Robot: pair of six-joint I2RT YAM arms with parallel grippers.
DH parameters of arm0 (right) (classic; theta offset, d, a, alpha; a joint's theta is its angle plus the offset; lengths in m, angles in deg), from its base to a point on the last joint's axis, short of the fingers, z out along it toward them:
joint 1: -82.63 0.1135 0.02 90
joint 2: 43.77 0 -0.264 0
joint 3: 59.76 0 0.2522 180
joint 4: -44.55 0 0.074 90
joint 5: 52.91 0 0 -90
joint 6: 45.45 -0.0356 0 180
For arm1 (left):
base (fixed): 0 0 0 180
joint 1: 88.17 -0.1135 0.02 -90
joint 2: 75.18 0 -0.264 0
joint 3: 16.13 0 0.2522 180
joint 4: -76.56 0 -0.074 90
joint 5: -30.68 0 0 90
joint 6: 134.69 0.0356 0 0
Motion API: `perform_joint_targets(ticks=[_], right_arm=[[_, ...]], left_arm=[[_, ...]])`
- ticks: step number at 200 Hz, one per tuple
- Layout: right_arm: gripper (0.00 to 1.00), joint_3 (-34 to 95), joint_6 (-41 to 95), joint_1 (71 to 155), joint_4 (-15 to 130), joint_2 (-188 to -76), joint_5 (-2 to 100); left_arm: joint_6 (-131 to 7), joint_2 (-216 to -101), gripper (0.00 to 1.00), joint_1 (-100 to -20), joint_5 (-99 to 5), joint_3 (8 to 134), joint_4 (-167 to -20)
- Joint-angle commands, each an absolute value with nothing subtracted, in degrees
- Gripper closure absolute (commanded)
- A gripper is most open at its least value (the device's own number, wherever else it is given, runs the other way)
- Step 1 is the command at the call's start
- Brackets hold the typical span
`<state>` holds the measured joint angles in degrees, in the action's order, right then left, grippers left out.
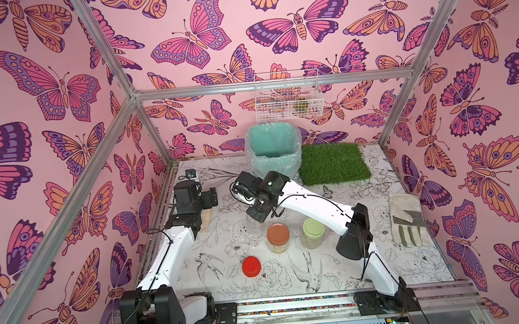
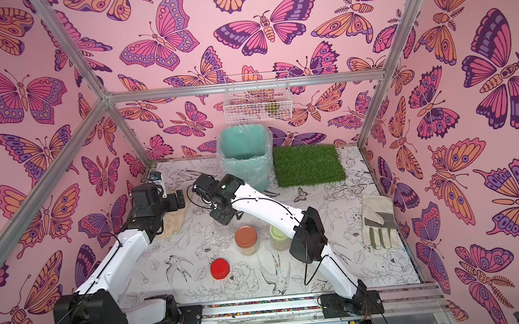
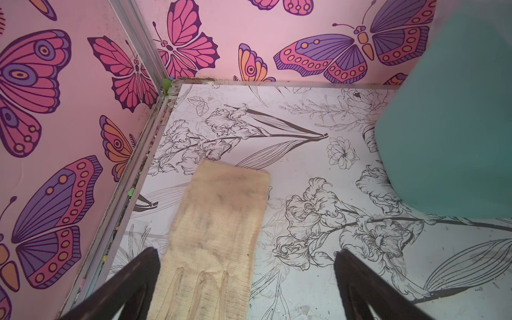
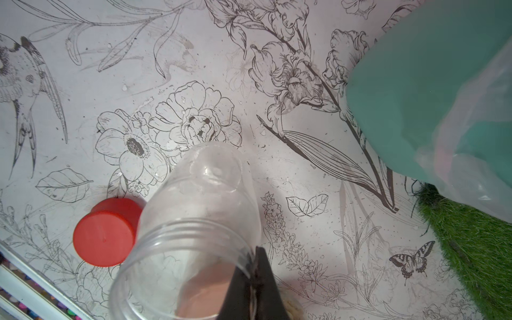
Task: Empty moldy peanuts from jars
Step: Place the jar at the center of the board.
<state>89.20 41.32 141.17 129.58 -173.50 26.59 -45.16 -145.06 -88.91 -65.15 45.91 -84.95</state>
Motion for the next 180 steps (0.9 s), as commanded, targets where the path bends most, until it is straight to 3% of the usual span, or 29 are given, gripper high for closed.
perform_joint_targets(ticks=[1,93,180], right_arm=[[1.0,90.87,39.9,141.49,127.91,-175.23,25.42],[0.97,92.69,39.36,141.34,126.43,-179.79,23.88],[0.76,94.36,38.66,140.81,126.78,-181.42,25.38]], left_arm=[[-44.52,-144.58,0.0,-89.29,-66.31,44.49,-84.75],[-43.72,-144.41,0.0,-89.22,-66.14,44.13,-85.24],[-43.81,-144.33,0.0,-89.22,-65.3,43.78,-85.75]])
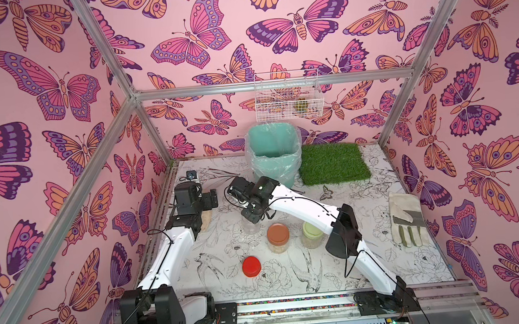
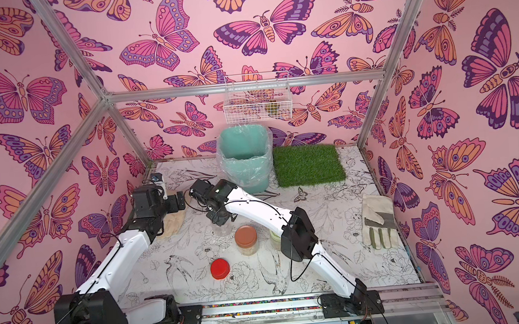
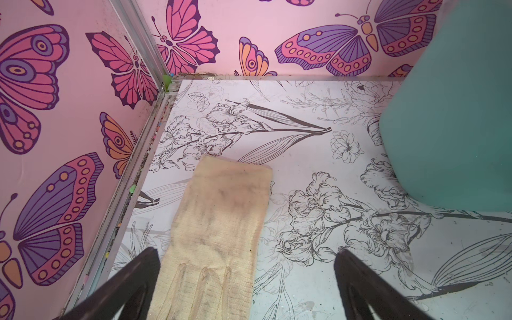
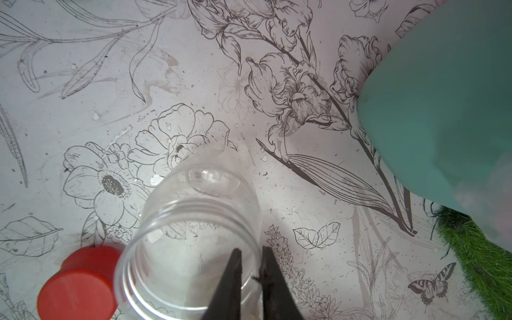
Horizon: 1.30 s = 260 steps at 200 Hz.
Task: Empty moldy peanuts from jars
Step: Place the jar at the center of the board.
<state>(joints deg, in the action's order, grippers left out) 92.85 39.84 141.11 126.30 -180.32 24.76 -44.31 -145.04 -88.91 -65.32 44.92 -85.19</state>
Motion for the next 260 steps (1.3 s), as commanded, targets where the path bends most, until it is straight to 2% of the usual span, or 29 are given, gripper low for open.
perform_joint_targets(ticks=[1,69,95,154,200,230,252,254,260], right_arm=[[0.75,94.36,38.66,140.81,126.82,-181.41,25.39],[0.67,94.32,37.69,140.29,126.65,-180.27,27.28],[0.56,94.18,37.43,140.23,126.61,-178.35,27.51],[0.4,87.99,36.44,140.2,124.41,-171.24,25.98],[0.24,79.51,36.76,140.2,121.47,-162.13,26.76],[0.1,71.55,38.38,140.2,119.84,-154.93,29.15],[0.03,64.5,38.66,140.23,119.1,-149.75,30.78],[0.0,64.0,38.66,140.23,119.13,-149.32,30.97],[0.01,62.19,38.66,140.2,119.18,-148.26,31.29]], left_arm=[[-43.81,-144.29,0.0,-89.18,-65.3,43.78,-85.73],[-43.55,-144.17,0.0,-89.23,-65.3,43.69,-85.73],[-43.53,-143.95,0.0,-89.23,-65.3,43.69,-85.75],[-43.63,-144.08,0.0,-89.21,-64.82,43.69,-85.73],[-43.28,-144.08,0.0,-89.16,-62.94,43.65,-85.73],[-43.63,-143.98,0.0,-89.16,-62.58,43.73,-85.73],[-43.85,-144.08,0.0,-89.14,-62.24,43.73,-85.81],[-43.85,-144.08,0.0,-89.14,-62.27,43.77,-85.81],[-43.87,-144.1,0.0,-89.19,-62.14,43.78,-85.81]])
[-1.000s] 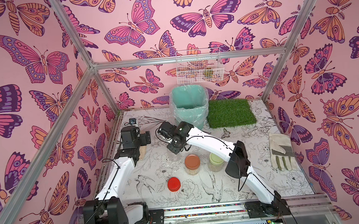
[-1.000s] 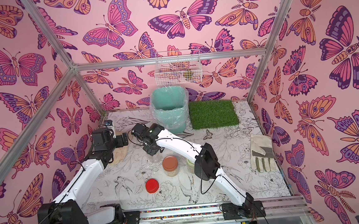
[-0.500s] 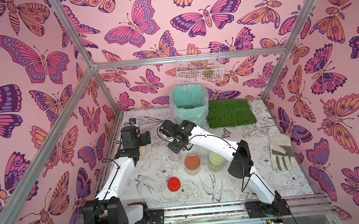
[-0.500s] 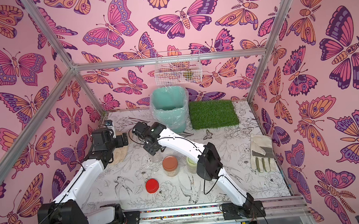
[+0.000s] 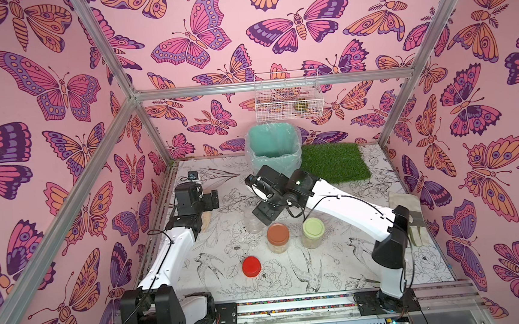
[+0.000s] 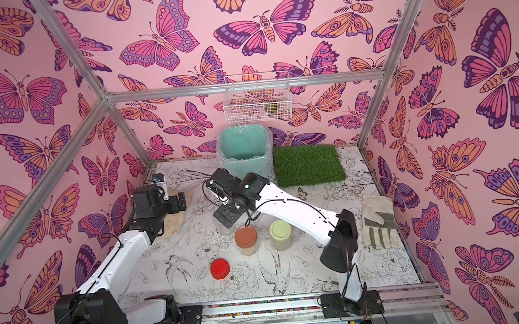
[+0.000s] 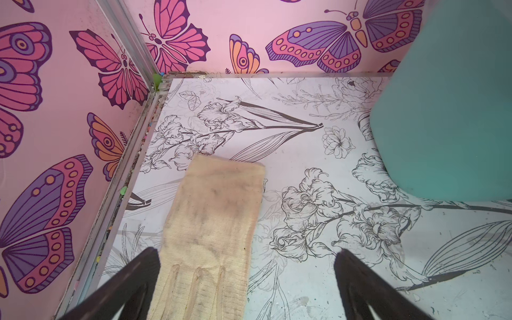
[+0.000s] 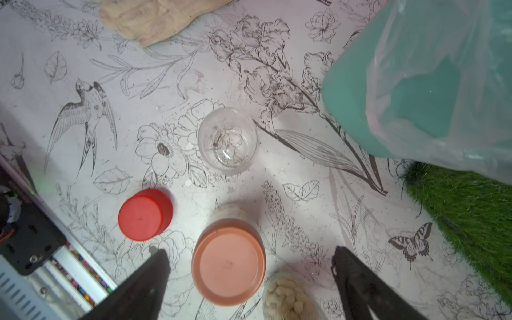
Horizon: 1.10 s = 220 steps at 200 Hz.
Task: Empty moldy peanuts from jars
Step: Place the jar at the center of the board, then pick up the jar from the center of the board.
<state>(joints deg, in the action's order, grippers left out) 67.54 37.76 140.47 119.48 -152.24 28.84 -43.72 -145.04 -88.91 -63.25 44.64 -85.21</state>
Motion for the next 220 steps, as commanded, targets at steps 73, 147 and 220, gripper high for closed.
perform_joint_targets(ticks=[73,147,220], right_arm=[[0.01,49.15,34.07,140.53,118.91,-144.45,35.74],[0.01,48.6,31.33,141.08,116.93,-150.27,36.97],[0.01,50.86,30.75,141.05,118.84,-154.93,33.52]], left_arm=[[-45.04,-144.52,0.0,-89.27,-61.62,43.95,-86.11],[-44.89,-145.18,0.0,-89.27,-61.43,44.04,-86.22],[-44.63,-145.49,0.0,-89.23,-61.54,44.04,-86.17]])
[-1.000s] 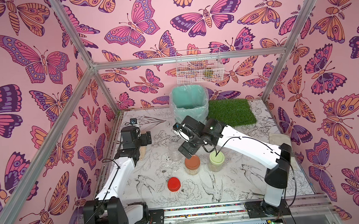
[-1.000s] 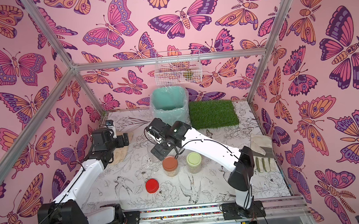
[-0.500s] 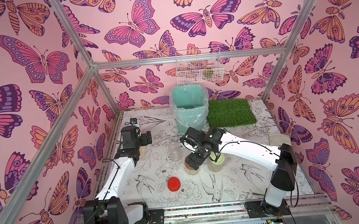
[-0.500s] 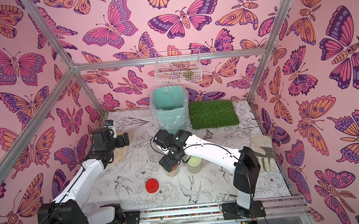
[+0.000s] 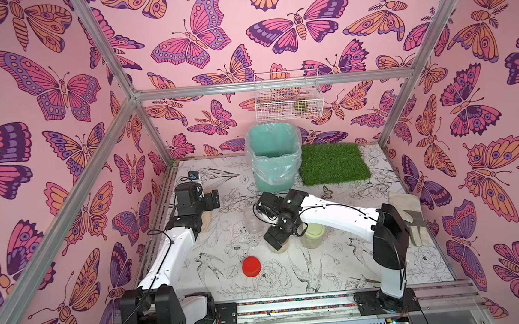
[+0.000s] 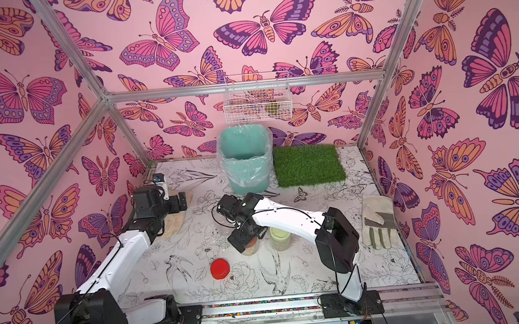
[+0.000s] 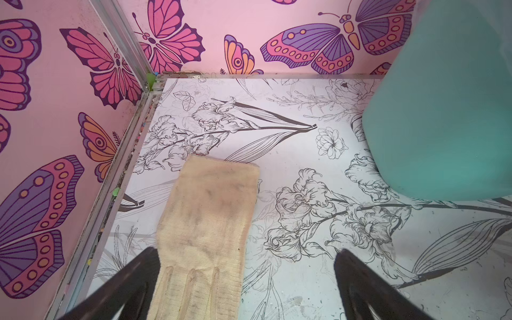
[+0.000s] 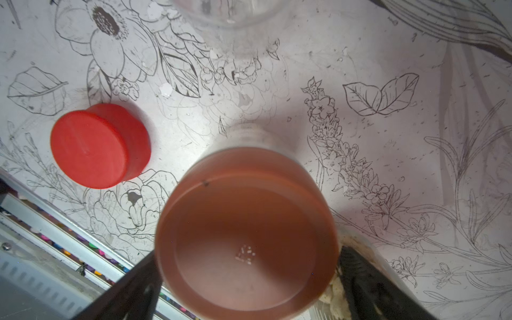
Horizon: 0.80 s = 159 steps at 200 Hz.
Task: Empty moldy peanuts from jars
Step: Pick up the jar from the center of the board.
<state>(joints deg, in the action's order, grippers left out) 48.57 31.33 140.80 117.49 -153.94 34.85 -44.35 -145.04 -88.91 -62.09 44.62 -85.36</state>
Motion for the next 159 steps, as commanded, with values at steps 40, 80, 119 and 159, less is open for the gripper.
perform_joint_targets(ticks=[40,80,119,159], right_arm=[[0.0,51.27,30.1,141.06,117.24,-156.52,34.81],[0.05,52.42,30.02,141.08,118.24,-158.17,34.35],[0.04,52.27,30.14,141.08,118.19,-158.79,33.6],[0.15,52.88,30.09,141.08,118.78,-159.82,34.8]], left_arm=[[-44.53,-145.55,0.0,-89.23,-61.61,44.04,-86.2],[-44.45,-145.61,0.0,-89.28,-61.52,44.04,-86.19],[-44.49,-145.69,0.0,-89.23,-61.46,44.04,-86.18],[-44.51,-145.96,0.0,-89.23,-61.26,44.04,-86.23]])
